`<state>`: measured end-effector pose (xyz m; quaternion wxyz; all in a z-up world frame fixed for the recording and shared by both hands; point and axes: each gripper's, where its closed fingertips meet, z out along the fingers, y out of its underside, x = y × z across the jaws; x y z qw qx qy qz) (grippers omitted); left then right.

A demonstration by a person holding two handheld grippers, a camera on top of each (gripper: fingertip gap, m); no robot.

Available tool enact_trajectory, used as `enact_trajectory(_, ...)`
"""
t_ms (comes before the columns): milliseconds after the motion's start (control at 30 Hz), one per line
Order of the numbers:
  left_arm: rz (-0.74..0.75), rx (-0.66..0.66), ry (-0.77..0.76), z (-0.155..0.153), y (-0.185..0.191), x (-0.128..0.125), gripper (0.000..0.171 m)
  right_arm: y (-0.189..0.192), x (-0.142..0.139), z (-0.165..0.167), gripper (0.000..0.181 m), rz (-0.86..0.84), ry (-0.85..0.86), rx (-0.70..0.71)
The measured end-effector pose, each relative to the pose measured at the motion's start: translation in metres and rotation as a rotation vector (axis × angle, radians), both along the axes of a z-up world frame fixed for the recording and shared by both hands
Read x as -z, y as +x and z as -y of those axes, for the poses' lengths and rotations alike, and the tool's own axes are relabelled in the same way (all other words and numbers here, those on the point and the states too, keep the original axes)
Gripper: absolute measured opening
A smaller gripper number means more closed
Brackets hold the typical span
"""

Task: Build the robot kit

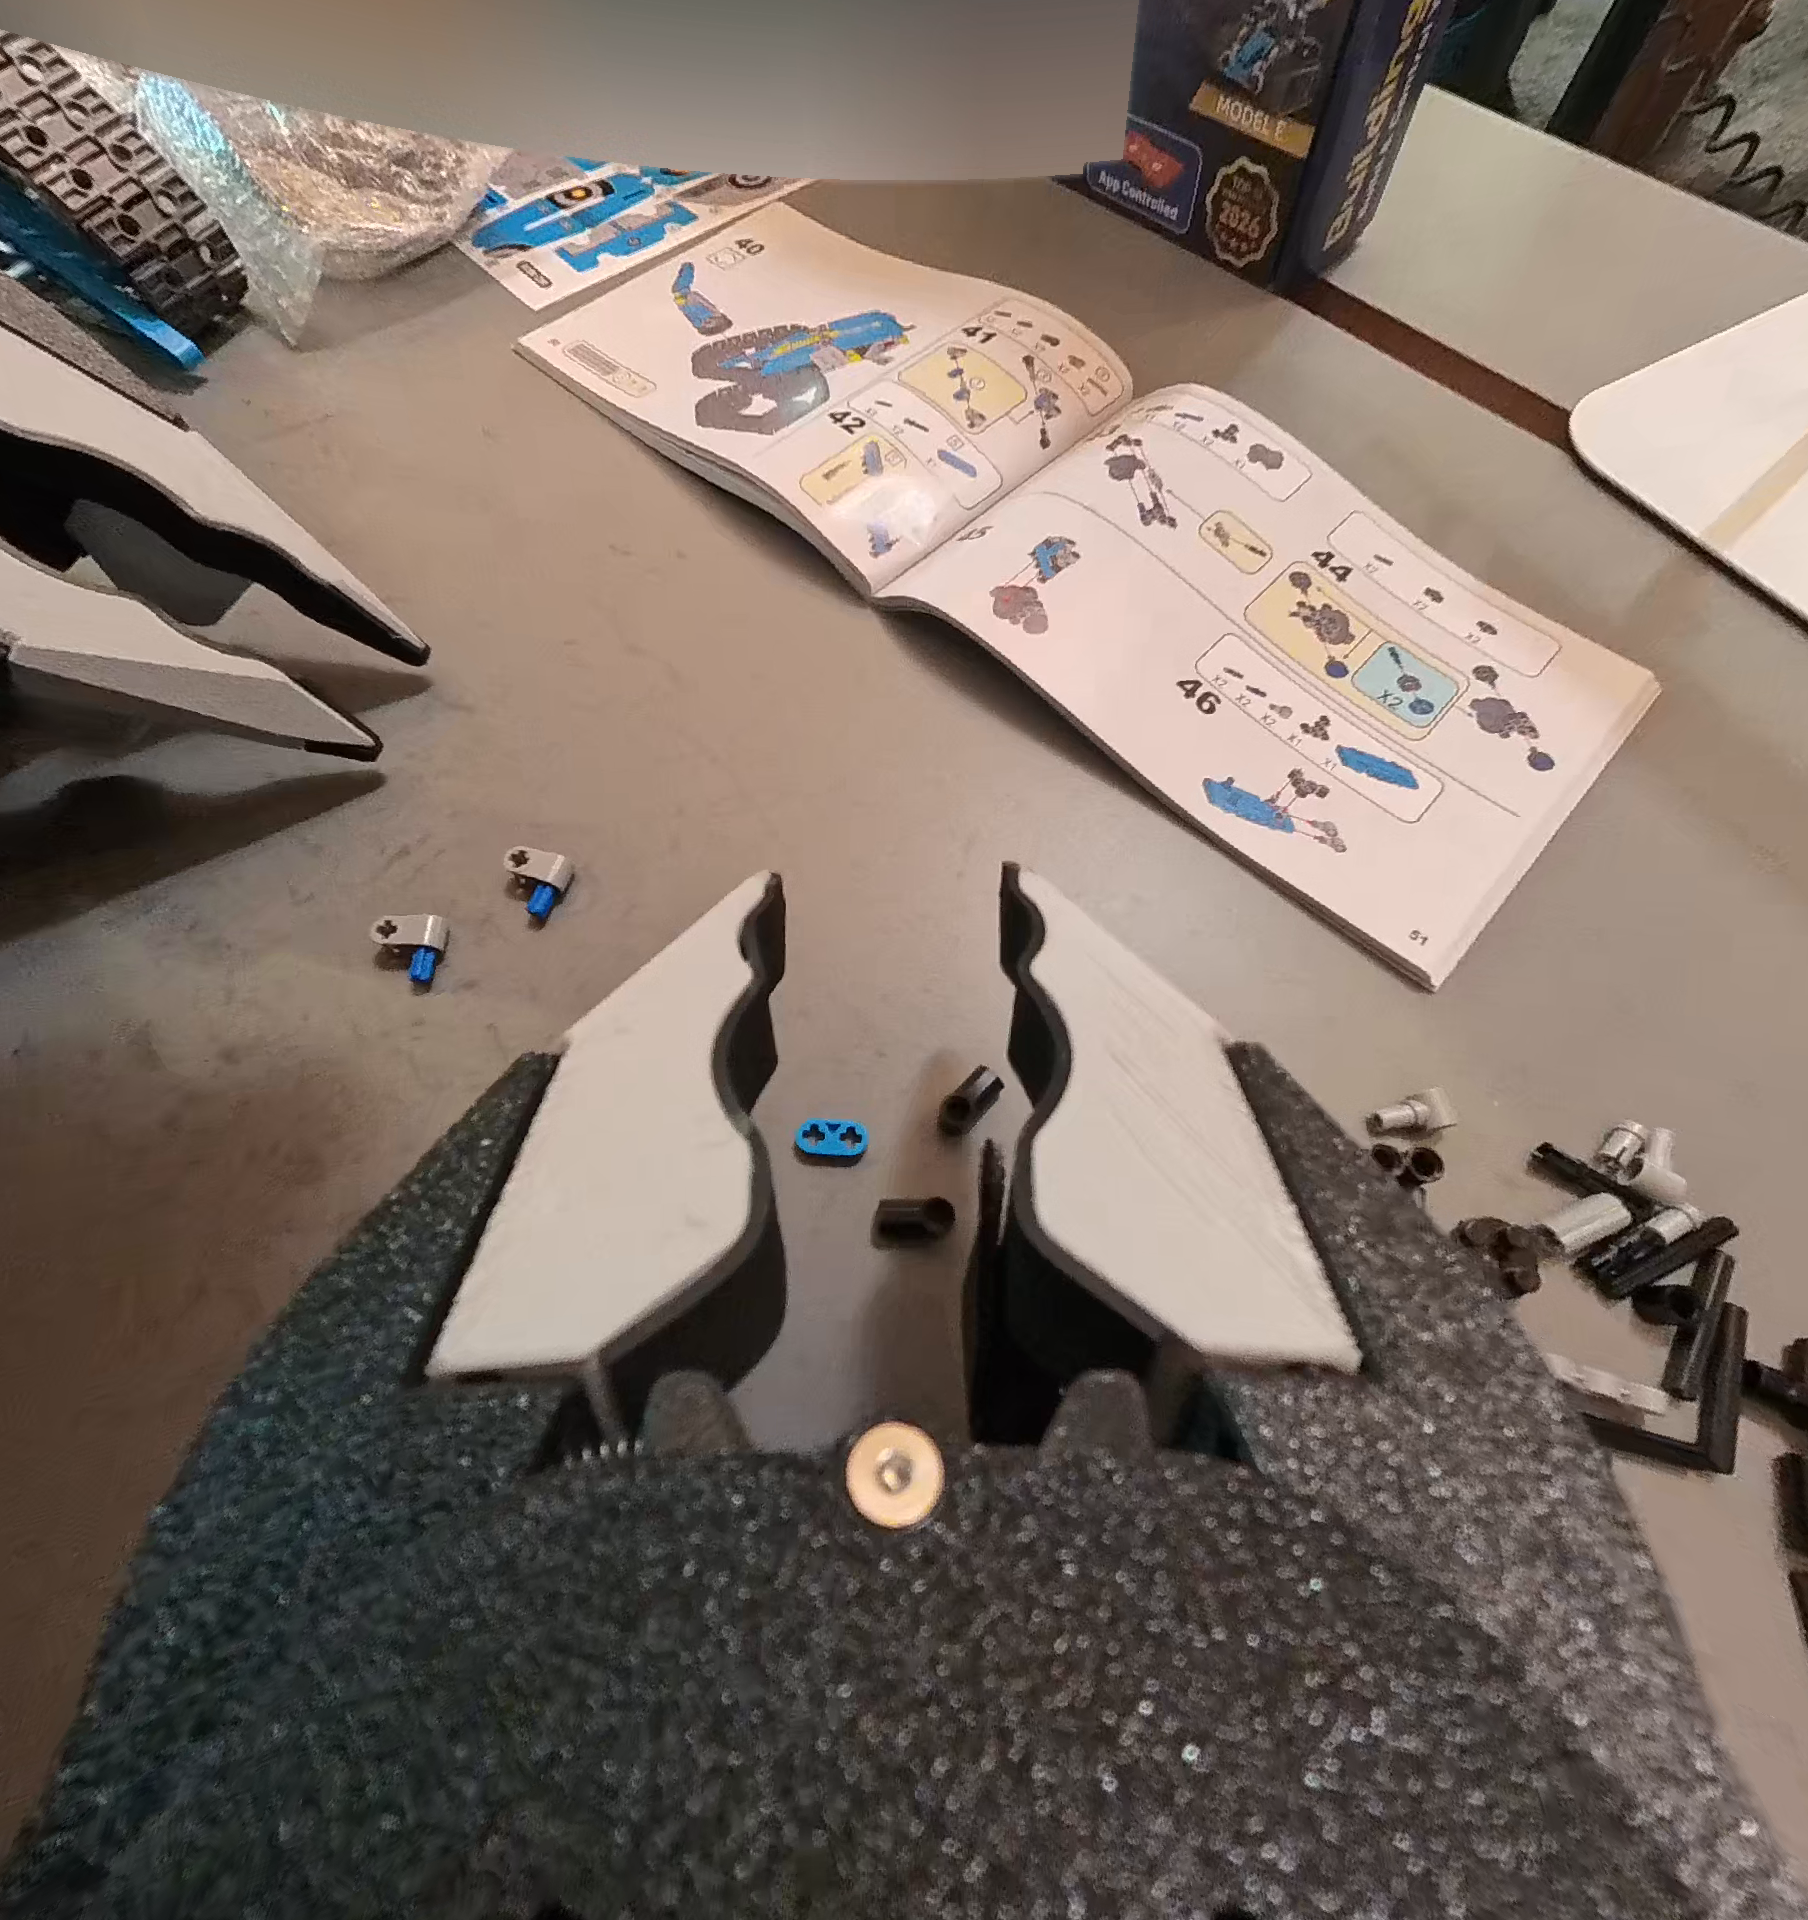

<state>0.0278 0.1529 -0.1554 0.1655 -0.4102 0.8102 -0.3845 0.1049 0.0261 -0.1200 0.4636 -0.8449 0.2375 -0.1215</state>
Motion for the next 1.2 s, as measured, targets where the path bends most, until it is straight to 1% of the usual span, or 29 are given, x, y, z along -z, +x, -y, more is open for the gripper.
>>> enact_trajectory(467, 0.0, 0.002, -0.007, 0.0, 0.0, -0.001, 0.028, -0.001, 0.002, 0.001, 0.041, -0.035, 0.01, -0.008)
enact_trajectory(567, -0.019, -0.03, -0.001, -0.005, 0.002, 0.002, 0.028, -0.001, 0.0, 0.0, 0.04, -0.032, 0.022, -0.009)
enact_trajectory(667, -0.028, -0.058, -0.006, -0.011, 0.004, 0.003, 0.028, -0.002, 0.004, -0.002, 0.04, -0.05, 0.019, -0.017)
enact_trajectory(767, -0.018, -0.042, -0.011, -0.009, 0.002, 0.002, 0.028, -0.002, 0.006, -0.004, 0.042, -0.048, 0.008, -0.03)
enact_trajectory(800, -0.013, -0.031, -0.008, -0.007, 0.001, 0.001, 0.028, -0.004, 0.007, -0.002, 0.042, -0.046, -0.015, -0.054)
enact_trajectory(867, 0.002, -0.007, 0.001, -0.004, -0.001, 0.0, 0.028, -0.009, 0.004, 0.003, 0.029, -0.059, -0.041, -0.111)
enact_trajectory(933, 0.006, 0.006, 0.009, -0.002, -0.002, 0.0, 0.028, -0.016, 0.0, 0.012, 0.021, -0.105, -0.038, -0.165)
enact_trajectory(967, 0.004, 0.007, 0.01, -0.002, -0.002, 0.001, 0.028, -0.016, 0.001, 0.019, 0.021, -0.116, -0.05, -0.165)
enact_trajectory(1067, -0.004, 0.002, 0.003, -0.003, -0.002, 0.001, 0.028, -0.034, 0.009, 0.031, 0.023, -0.163, -0.091, -0.279)
enact_trajectory(1133, -0.01, -0.002, 0.001, -0.003, -0.001, 0.002, 0.028, -0.056, 0.016, 0.032, 0.024, -0.193, -0.114, -0.394)
enact_trajectory(1200, -0.012, -0.006, 0.002, -0.004, -0.001, 0.002, 0.028, -0.067, 0.018, 0.026, 0.023, -0.194, -0.119, -0.446)
